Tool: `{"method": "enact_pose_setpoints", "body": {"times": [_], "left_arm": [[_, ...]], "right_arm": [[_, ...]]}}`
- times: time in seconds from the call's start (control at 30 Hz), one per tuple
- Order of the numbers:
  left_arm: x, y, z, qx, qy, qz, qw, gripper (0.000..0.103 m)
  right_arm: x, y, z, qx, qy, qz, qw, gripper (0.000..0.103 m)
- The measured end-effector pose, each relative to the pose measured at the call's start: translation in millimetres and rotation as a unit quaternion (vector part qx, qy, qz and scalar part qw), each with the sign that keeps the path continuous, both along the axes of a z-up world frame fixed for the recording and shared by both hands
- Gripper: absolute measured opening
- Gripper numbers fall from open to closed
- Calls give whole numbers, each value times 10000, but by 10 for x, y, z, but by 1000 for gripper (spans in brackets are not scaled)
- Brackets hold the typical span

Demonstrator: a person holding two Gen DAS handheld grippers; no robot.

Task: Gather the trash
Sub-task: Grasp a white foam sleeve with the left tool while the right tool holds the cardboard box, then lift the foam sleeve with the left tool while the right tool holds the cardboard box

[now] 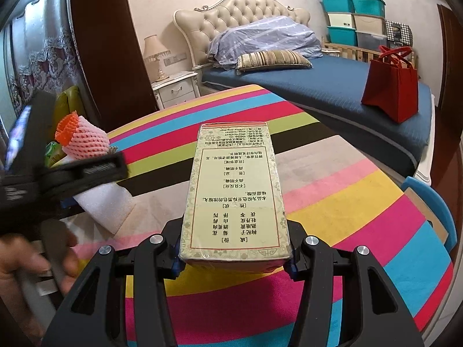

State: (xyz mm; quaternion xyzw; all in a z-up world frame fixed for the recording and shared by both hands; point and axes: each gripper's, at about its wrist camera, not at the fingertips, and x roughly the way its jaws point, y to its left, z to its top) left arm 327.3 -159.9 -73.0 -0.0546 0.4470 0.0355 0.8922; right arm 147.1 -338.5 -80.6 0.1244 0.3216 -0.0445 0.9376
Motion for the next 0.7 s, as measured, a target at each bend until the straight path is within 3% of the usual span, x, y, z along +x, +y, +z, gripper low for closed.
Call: {"method": "enact_pose_setpoints", "body": {"times": [0.07, 0.13, 0.43, 0.6, 0.7], "left_arm": [[38, -79, -137, 137, 340, -332, 9988, 94], [-82, -138, -145, 414, 201, -613, 9971, 91], [-690, 422, -134, 240, 64, -922, 9954, 90], [-962, 559, -88, 39, -2, -1362, 9907, 94], [-1054, 659, -124, -48, -8, -1154, 9933, 96]], "right_arm": [[1, -1, 0, -8, -13, 6, 10000, 50], [1, -1, -4, -5, -9, -1, 10000, 50], [21, 24, -5, -118, 44, -22, 9999, 50], [24, 18, -13, -94, 63, -73, 9999, 50], [32, 23, -18, -108, 80, -70, 9999, 50]]}}
